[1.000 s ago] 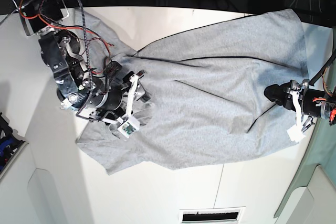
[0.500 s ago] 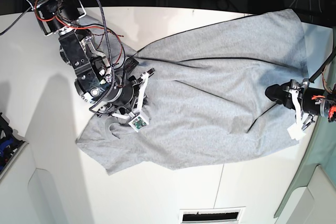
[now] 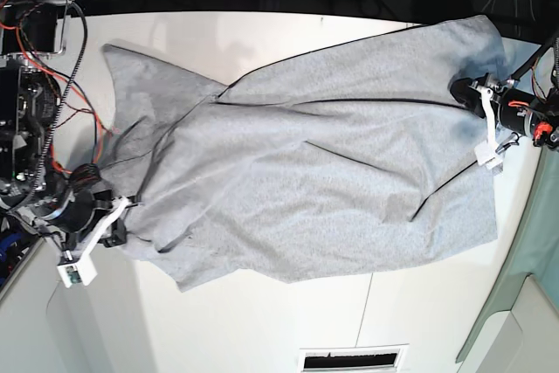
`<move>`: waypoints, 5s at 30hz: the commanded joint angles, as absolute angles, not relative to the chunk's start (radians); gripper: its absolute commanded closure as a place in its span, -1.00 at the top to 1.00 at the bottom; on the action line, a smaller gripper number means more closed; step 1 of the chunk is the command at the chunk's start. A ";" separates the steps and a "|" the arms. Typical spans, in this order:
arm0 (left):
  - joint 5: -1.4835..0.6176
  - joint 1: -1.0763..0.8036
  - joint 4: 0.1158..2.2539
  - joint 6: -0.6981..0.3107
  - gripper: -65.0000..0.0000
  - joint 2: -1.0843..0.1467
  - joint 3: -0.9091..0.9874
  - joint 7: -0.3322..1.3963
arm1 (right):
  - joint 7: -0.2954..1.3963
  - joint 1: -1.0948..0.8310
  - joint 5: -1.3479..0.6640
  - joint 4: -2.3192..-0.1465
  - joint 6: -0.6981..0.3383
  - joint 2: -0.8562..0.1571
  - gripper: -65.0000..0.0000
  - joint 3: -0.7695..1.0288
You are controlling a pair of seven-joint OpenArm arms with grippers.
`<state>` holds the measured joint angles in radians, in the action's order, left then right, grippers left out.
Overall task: Layout the t-shirt on the table in an organized manner, then fold the t-shirt properly
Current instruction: 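Regrasp the shirt with the right gripper and drag it away from the left gripper, then release the shirt with both grippers and move them to the shirt's corners, then grasp the shirt's corners with both grippers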
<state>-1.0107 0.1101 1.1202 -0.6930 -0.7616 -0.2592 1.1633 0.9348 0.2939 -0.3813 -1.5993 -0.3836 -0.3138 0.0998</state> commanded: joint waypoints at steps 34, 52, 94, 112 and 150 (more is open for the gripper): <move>-0.871 0.116 1.131 -0.698 -0.50 -0.834 -0.249 1.016 | 0.610 0.179 -0.560 -1.536 -0.518 -0.348 -0.48 0.183; -0.539 0.330 0.943 -0.583 -1.00 -0.706 -0.248 0.573 | 0.471 0.461 -0.246 -0.914 -0.501 -0.303 -1.00 -0.155; -1.080 0.345 1.094 -0.698 -0.66 -0.808 -0.248 0.936 | 0.880 -0.012 -0.724 -1.429 -0.584 -0.540 -1.00 0.485; -1.237 -0.143 1.570 -0.698 -0.22 -0.845 -0.062 1.026 | 0.947 -0.392 -0.791 -1.429 -0.591 -0.595 0.01 0.603; -0.979 -0.365 1.216 -0.698 0.03 -0.687 0.360 0.954 | 0.940 -0.371 -0.906 -1.386 -0.600 -0.579 0.01 0.425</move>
<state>-0.9695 -0.3653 1.2053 -0.6895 -0.6674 0.3511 0.9470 0.9474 -0.3714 -0.8875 -1.3762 -0.5888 -0.5575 0.4179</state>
